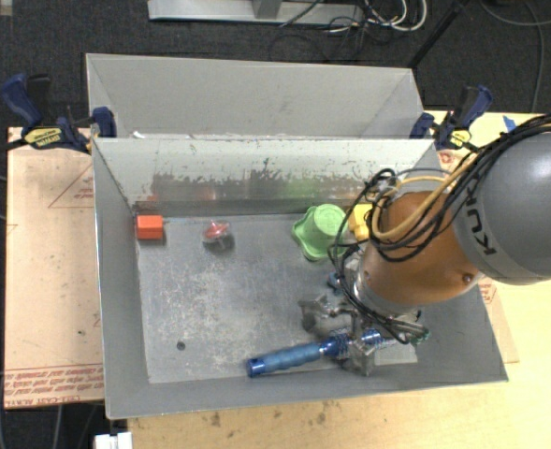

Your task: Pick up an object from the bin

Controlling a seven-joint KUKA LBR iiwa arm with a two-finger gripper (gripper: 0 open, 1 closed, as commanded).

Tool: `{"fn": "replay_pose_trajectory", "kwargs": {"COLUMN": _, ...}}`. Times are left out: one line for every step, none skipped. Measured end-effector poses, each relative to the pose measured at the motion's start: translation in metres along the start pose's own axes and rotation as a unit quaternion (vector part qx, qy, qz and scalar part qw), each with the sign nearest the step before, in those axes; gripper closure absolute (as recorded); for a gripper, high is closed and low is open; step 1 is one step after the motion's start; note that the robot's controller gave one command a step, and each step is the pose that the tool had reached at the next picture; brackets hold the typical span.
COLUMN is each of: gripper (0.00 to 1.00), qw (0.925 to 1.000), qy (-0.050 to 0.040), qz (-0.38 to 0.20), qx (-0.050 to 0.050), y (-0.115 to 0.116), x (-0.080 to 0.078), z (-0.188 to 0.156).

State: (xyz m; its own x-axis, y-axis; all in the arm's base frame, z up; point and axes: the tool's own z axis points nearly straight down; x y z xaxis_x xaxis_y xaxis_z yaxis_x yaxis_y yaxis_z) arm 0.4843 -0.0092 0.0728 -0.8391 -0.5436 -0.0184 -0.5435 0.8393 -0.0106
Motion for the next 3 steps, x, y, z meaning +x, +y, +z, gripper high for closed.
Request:
{"fn": "replay_pose_trajectory", "kwargs": {"gripper": 0.0, "qw": 1.0, "qy": -0.0039, "qz": 0.0, "qx": 0.002, "y": -0.0008, "x": -0.0027, "z": -0.0011}}
{"fn": "replay_pose_trajectory", "kwargs": {"gripper": 1.0, "qw": 1.0, "qy": -0.0006, "qz": 0.0, "qx": 0.0, "y": 0.0004, "x": -0.0006, "z": 0.0006}}
{"fn": "replay_pose_trajectory", "kwargs": {"gripper": 1.0, "qw": 1.0, "qy": 0.0081, "qz": 0.001, "qx": -0.005, "y": 0.0008, "x": -0.0011, "z": -0.0005}}
